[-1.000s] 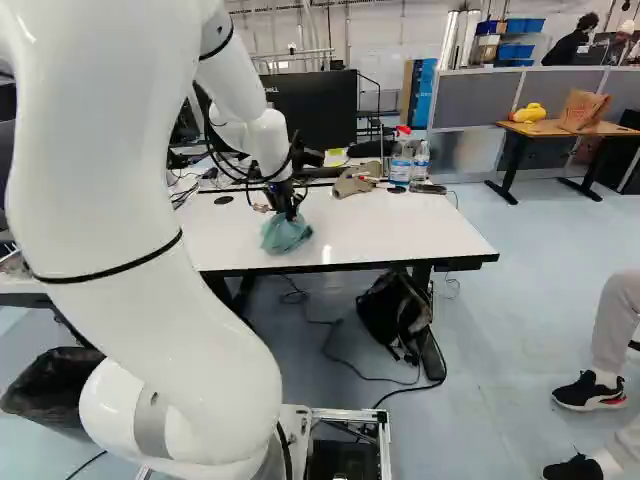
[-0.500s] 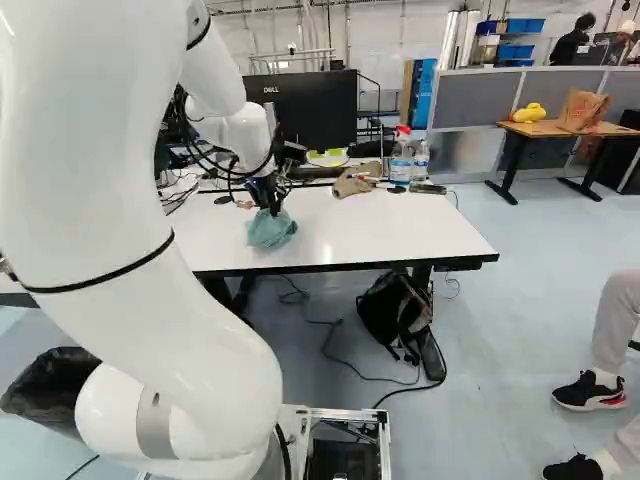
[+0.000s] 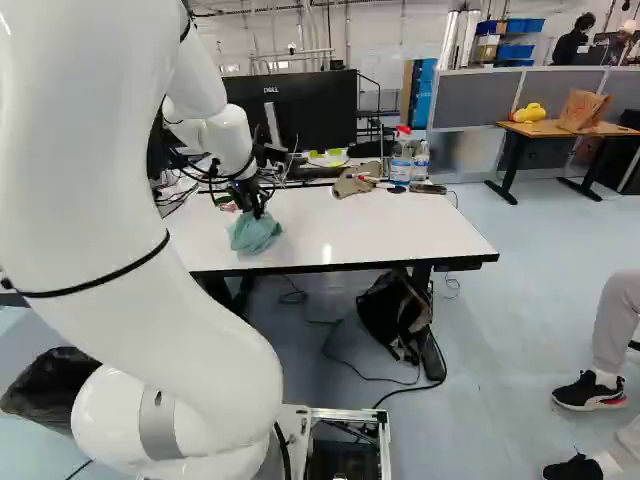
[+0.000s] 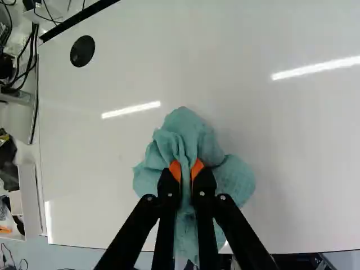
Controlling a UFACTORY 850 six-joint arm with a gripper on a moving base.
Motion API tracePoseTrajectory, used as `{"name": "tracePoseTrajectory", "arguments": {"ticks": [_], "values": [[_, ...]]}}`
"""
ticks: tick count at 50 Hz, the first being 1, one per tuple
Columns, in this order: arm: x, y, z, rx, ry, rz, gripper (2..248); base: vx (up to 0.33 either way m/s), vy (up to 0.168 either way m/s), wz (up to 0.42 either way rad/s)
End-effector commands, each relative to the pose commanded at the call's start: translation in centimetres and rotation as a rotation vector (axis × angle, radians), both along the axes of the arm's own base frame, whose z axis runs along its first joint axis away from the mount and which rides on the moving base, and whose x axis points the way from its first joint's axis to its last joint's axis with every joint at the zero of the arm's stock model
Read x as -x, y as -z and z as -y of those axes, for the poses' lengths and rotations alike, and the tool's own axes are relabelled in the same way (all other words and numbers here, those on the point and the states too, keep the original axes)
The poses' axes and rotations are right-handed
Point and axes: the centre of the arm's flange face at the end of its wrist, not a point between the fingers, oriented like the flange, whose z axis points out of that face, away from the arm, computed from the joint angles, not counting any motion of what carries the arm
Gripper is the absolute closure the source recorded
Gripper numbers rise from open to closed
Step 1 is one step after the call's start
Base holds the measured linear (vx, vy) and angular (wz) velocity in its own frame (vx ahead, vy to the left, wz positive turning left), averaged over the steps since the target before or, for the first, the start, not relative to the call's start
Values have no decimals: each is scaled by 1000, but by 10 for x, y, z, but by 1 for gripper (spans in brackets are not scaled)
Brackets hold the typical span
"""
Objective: Clean the table with the green towel
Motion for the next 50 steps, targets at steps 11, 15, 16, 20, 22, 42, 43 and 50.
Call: {"name": "tracePoseTrajectory", "arguments": {"ticks": [11, 15, 16, 20, 22, 42, 43, 50], "values": [[7, 0, -20, 0, -43, 0, 209, 0, 0, 0], [10, 0, -26, 0, -57, 0, 209, 0, 0, 0], [10, 0, -27, 0, -60, 0, 209, 0, 0, 0], [11, 0, -30, 0, -66, 0, 209, 0, 0, 0], [11, 0, -30, 0, -66, 0, 209, 0, 0, 0], [11, 0, -30, 0, -66, 0, 209, 0, 0, 0], [11, 0, -30, 0, -66, 0, 209, 0, 0, 0], [11, 0, -30, 0, -66, 0, 209, 0, 0, 0]]}}
